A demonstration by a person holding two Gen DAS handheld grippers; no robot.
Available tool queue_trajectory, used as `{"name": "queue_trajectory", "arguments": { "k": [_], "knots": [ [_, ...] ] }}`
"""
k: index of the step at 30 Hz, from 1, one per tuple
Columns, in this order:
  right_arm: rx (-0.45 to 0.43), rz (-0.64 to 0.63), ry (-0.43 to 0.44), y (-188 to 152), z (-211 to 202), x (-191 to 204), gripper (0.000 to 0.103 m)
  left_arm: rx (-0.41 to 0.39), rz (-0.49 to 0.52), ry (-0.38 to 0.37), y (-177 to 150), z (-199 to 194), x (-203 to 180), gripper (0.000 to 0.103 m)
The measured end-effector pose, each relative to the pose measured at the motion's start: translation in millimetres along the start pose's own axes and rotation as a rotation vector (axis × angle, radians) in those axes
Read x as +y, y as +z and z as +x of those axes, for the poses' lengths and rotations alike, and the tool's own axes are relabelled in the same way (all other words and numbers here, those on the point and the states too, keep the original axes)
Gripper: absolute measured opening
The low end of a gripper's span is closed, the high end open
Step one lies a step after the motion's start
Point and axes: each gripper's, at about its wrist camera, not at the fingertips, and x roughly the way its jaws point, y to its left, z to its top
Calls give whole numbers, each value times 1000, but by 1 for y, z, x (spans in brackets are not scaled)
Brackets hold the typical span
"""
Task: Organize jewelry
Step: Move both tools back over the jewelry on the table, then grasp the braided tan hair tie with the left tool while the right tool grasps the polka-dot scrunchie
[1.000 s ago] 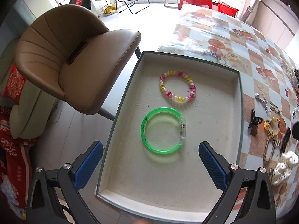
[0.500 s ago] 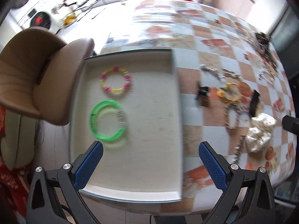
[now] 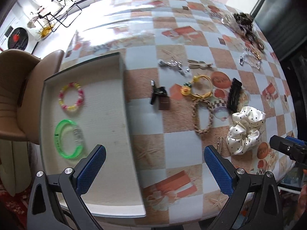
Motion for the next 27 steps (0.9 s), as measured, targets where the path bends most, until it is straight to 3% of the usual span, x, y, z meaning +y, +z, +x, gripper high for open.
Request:
{"name": "queue_trajectory", "arguments": {
  "k": [18, 27],
  "knots": [
    [70, 23, 34, 14, 46, -15, 95, 78, 7, -45, 30, 64, -34, 103],
    [94, -11, 29, 18, 74, -9, 95, 92, 38, -24, 37, 88, -42, 102]
  ]
}}
